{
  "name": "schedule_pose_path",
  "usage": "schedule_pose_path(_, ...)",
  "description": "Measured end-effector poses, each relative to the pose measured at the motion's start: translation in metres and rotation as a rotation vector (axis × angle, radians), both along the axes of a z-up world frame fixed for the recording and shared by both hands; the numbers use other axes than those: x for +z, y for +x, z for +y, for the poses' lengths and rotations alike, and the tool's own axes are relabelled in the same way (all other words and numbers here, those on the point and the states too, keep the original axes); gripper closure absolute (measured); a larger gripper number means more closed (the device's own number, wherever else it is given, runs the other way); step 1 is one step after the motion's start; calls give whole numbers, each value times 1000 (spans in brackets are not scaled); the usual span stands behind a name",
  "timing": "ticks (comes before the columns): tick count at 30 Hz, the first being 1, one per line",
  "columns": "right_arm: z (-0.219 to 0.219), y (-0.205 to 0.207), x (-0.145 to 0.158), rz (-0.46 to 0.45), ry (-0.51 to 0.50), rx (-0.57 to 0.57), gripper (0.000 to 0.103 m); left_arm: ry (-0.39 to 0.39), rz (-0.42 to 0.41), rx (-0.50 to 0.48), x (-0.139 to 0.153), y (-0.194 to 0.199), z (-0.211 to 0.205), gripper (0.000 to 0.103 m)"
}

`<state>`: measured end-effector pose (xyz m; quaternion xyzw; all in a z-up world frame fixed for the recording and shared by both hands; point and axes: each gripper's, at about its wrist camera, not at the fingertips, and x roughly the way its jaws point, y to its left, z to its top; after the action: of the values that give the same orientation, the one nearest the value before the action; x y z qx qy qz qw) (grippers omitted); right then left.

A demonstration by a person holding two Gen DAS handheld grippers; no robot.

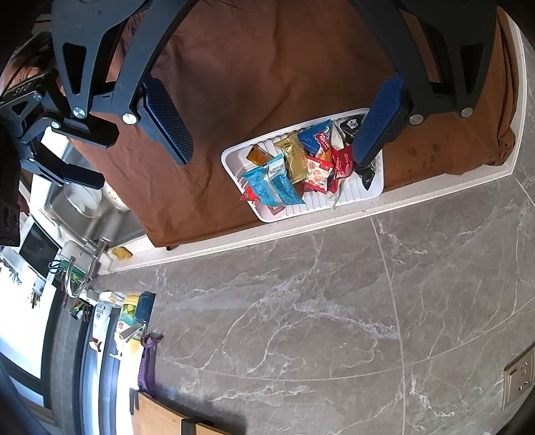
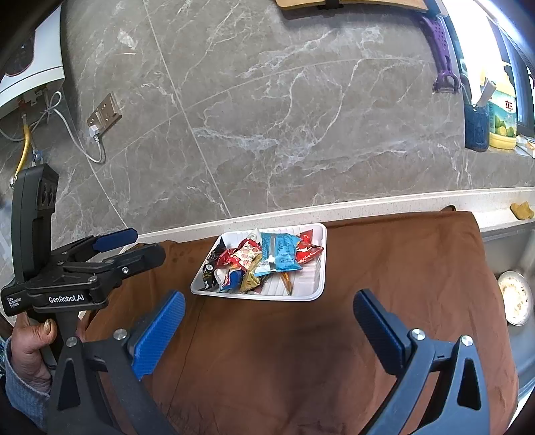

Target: Organize snacks

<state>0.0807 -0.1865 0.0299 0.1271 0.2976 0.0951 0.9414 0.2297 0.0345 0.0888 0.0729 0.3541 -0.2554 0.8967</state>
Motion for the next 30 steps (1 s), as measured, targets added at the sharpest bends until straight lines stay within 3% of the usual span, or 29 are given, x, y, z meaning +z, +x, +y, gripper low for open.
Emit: schedule_pose_path(30, 2, 0, -4, 15, 11, -11, 0, 10, 6, -16, -3, 2, -2, 6)
